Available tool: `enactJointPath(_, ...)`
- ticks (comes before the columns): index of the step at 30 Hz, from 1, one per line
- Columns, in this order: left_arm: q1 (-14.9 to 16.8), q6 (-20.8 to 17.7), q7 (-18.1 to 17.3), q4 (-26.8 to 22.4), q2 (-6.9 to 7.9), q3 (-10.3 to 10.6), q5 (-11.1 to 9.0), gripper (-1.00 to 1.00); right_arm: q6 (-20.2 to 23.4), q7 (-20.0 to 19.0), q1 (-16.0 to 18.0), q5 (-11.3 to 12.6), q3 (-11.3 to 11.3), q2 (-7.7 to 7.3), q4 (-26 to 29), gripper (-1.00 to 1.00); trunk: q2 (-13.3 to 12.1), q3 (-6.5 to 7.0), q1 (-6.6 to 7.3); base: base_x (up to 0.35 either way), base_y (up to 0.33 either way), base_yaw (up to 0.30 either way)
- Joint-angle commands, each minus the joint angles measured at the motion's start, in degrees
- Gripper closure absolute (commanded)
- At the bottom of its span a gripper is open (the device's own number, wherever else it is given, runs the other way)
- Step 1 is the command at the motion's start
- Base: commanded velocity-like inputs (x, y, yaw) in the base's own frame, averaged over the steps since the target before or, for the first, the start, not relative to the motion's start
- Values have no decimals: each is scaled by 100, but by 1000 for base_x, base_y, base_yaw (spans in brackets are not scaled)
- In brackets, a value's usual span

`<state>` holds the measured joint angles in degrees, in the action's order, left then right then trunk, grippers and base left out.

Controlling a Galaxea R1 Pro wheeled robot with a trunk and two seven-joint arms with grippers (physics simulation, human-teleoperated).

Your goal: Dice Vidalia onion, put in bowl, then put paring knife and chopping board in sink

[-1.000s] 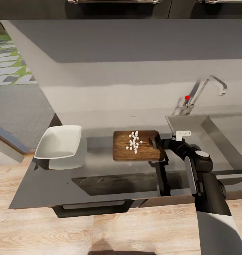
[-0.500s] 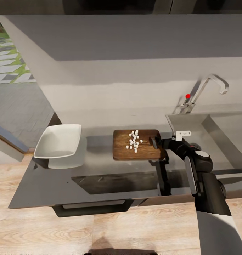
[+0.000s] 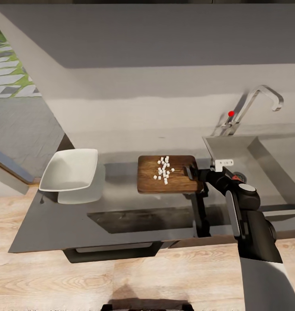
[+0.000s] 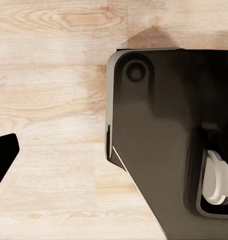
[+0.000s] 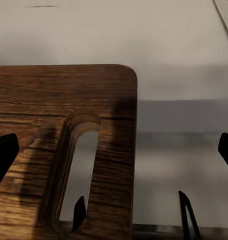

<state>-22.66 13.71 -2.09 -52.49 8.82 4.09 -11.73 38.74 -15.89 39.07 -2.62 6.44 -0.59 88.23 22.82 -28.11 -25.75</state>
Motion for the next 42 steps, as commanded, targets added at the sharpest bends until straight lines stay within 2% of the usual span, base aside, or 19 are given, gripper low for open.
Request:
enactJointPath(1,-2,9,-20,-2,5,12,-60,-100,28,-38,4,-28,7,-1,8,-100,10,-17,-3,0,0,0)
enactJointPath(13,-2,9,-20,1,5,12,-62,-100,20,-19,4,-58,80,-29,10,-100,10,-82,-3,0,0,0)
enactJointPath(21,-2,9,-20,82,5,12,-65,-100,19,278,4,-68,69,-16,10,-100,10,-83,-3,0,0,0)
enactJointPath(42,-2,9,-20,166,-9,21,-58,-100,12,288,4,-72,76,-29,11,-100,10,-86,-3,0,21,0)
